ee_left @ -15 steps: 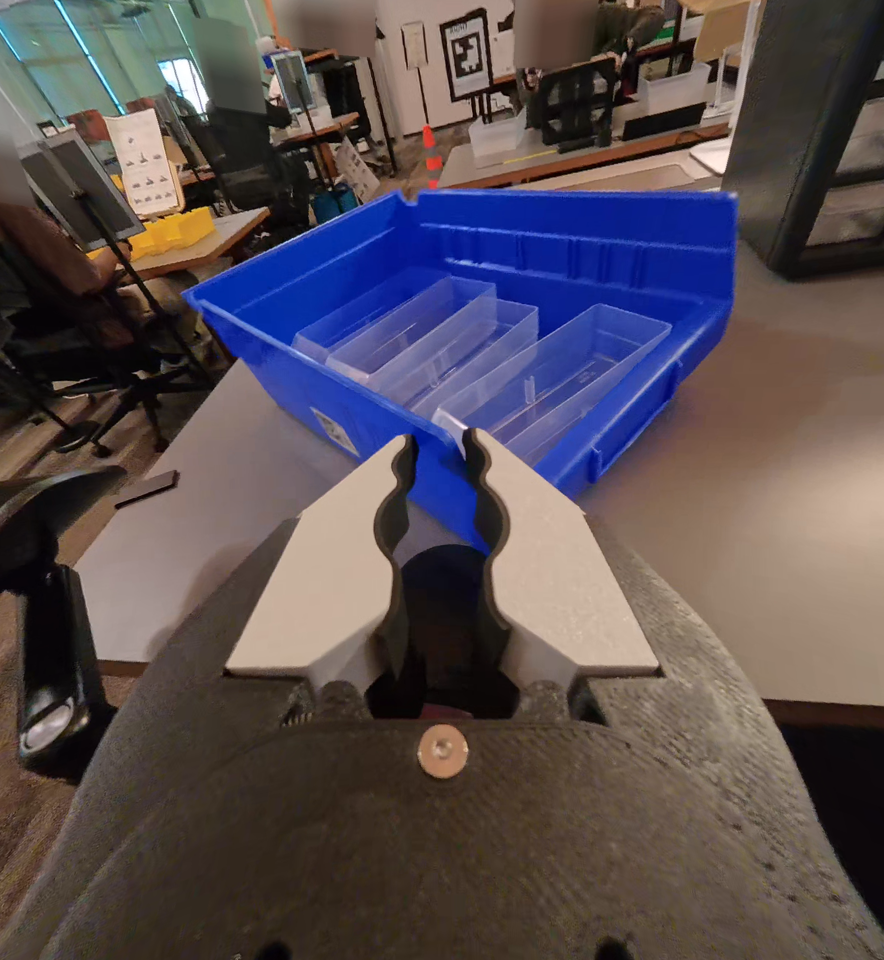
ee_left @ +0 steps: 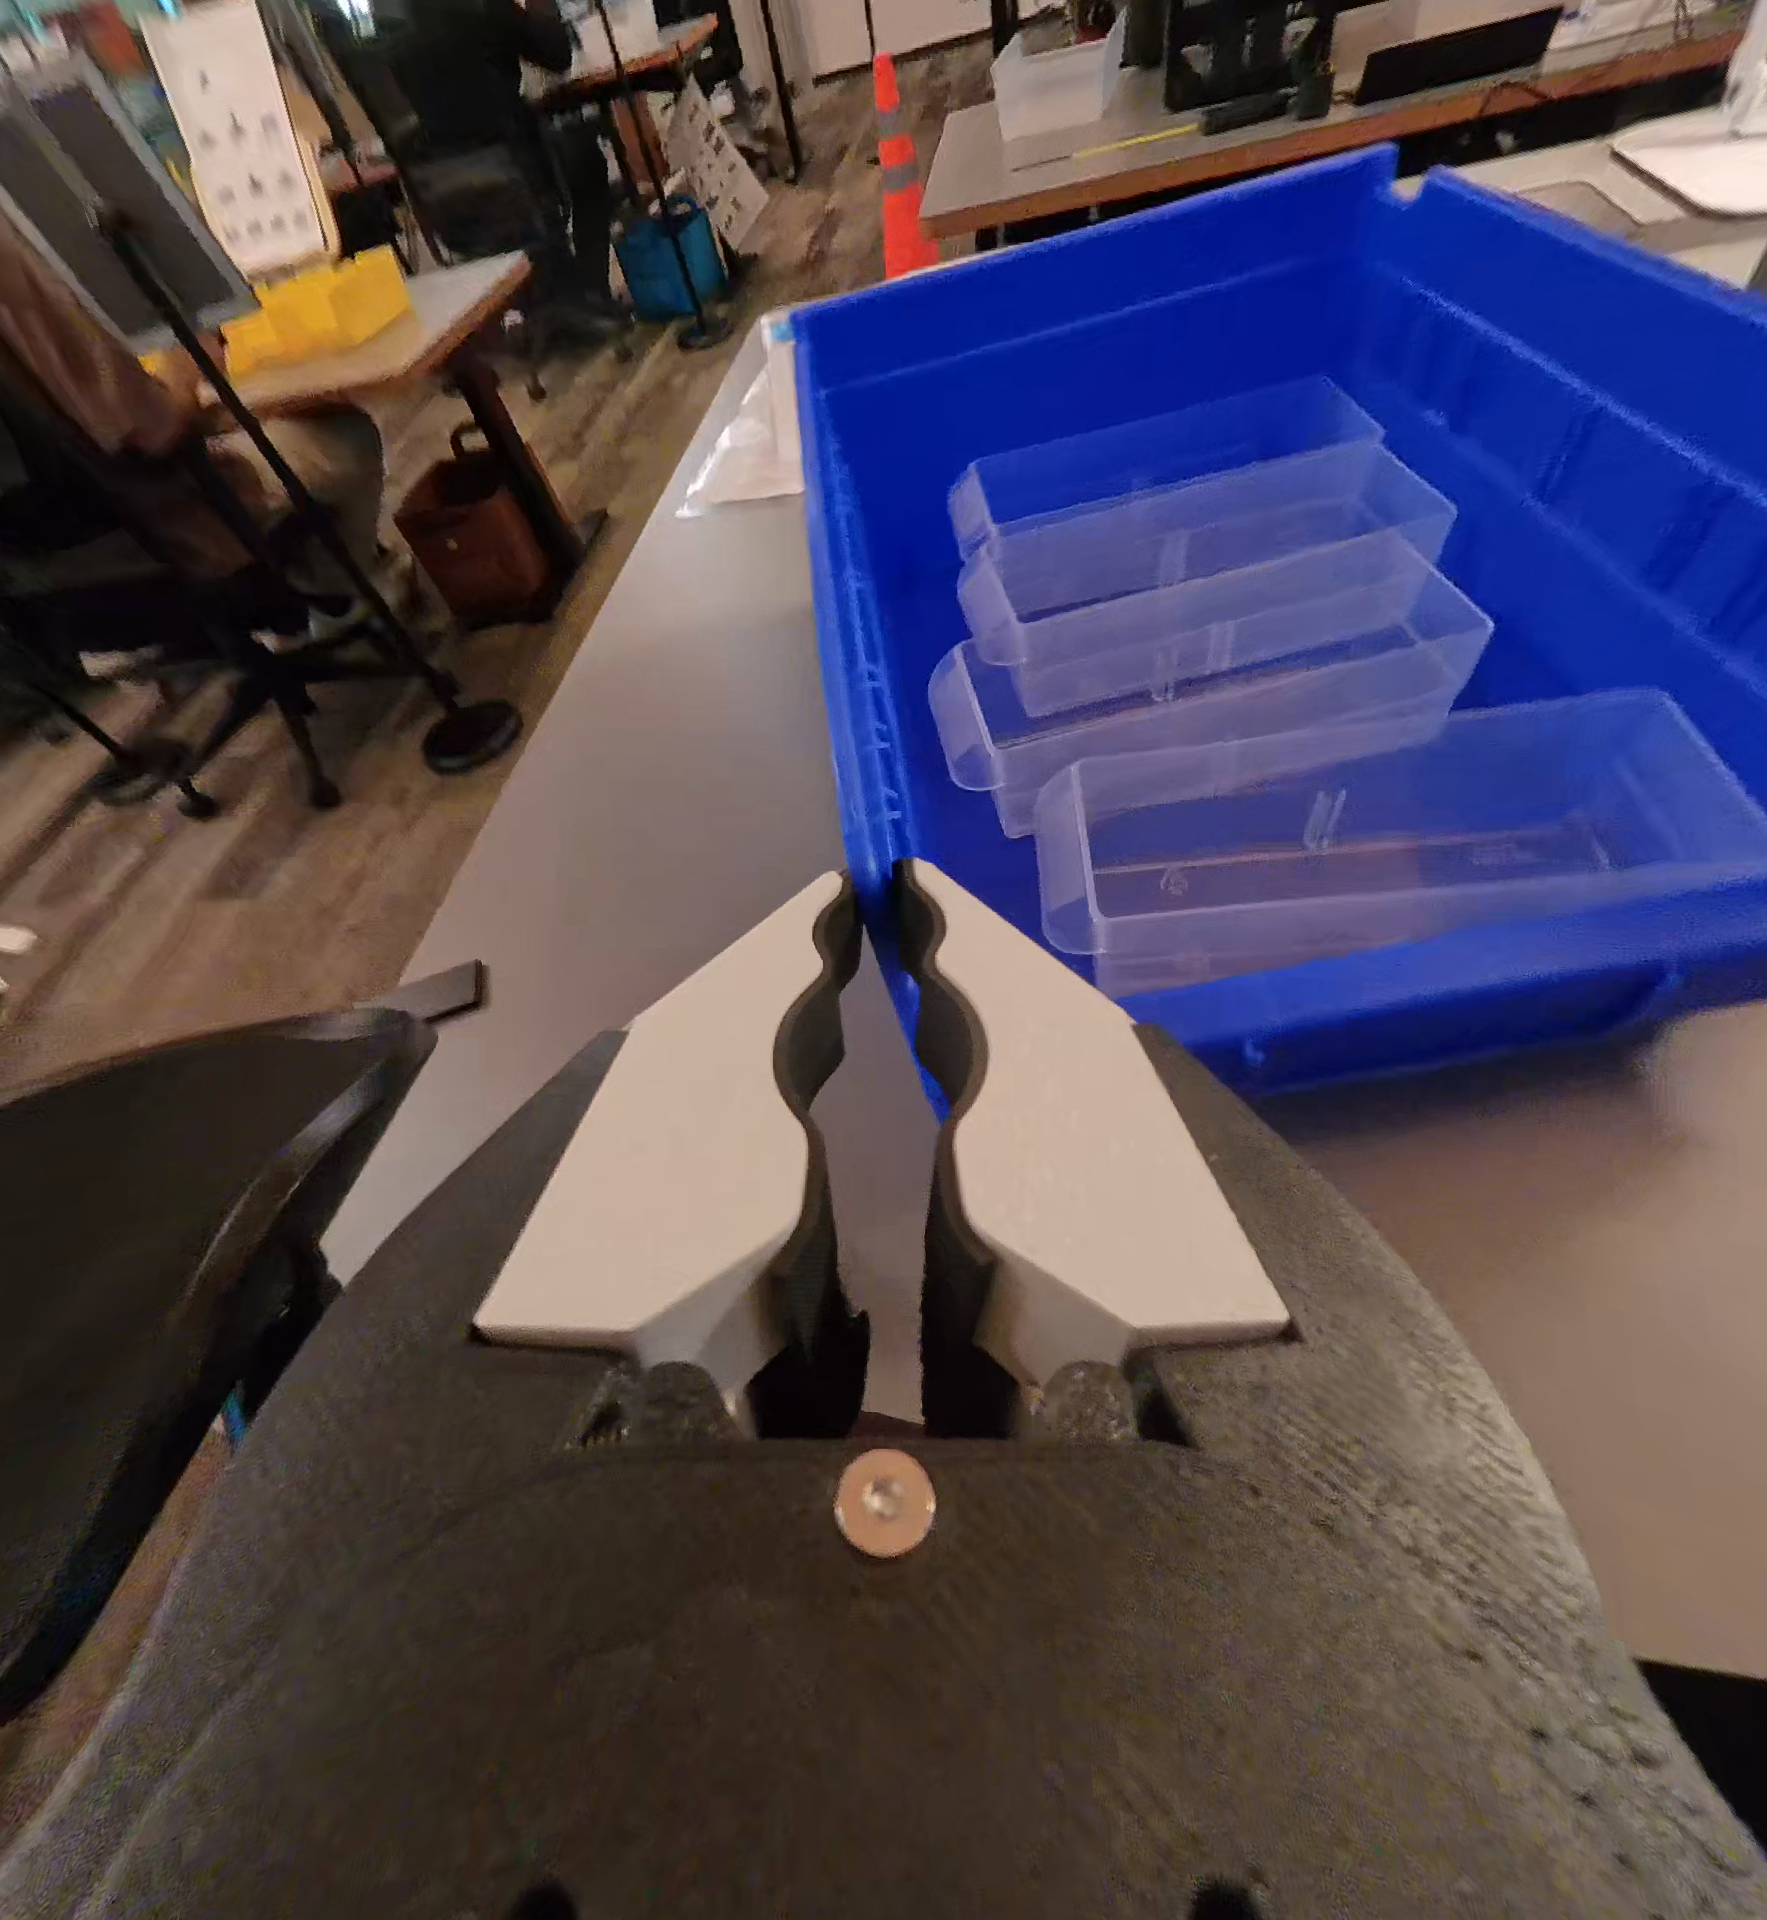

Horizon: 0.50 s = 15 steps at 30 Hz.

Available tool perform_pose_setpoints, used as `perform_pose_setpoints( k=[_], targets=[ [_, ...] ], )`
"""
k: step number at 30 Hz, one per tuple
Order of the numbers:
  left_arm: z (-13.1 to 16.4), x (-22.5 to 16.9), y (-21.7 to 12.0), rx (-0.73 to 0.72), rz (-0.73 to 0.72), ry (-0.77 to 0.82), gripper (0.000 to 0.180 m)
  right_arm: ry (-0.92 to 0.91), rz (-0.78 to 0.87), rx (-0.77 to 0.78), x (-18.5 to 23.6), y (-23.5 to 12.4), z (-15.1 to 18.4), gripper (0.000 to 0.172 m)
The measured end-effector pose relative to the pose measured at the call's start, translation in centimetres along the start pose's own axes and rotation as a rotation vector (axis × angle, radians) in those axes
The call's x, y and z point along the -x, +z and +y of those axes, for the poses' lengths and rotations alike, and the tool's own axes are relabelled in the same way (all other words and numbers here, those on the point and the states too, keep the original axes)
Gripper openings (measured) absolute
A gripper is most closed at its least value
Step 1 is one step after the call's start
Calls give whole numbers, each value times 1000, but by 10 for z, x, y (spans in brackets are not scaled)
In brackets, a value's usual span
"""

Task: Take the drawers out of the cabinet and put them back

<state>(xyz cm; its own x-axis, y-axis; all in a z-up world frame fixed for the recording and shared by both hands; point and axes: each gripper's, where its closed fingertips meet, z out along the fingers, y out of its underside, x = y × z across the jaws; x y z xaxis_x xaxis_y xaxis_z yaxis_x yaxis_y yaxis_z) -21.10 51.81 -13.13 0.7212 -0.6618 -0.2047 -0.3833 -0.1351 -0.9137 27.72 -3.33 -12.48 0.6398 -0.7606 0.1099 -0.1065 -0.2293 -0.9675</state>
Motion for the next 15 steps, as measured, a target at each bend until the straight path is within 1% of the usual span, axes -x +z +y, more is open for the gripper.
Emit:
perform_pose_setpoints(
  k=[2, 5, 9, 15],
  targets=[
    [-1, 7, 4, 24, -2, -42, 6, 12, -11, 8, 0, 3, 0, 13],
    [0, 15, 11, 55, -52, -11, 8, 30, -27, 22, 0, 7, 1, 12],
    [-2, 25, 23, 81, -92, -40, 10, 79, -64, 50, 2, 16, 7, 11],
    [-5, 44, 43, 126, -144, -80, 12, 123, -99, 55, -2, 23, 6, 9]
  ],
)
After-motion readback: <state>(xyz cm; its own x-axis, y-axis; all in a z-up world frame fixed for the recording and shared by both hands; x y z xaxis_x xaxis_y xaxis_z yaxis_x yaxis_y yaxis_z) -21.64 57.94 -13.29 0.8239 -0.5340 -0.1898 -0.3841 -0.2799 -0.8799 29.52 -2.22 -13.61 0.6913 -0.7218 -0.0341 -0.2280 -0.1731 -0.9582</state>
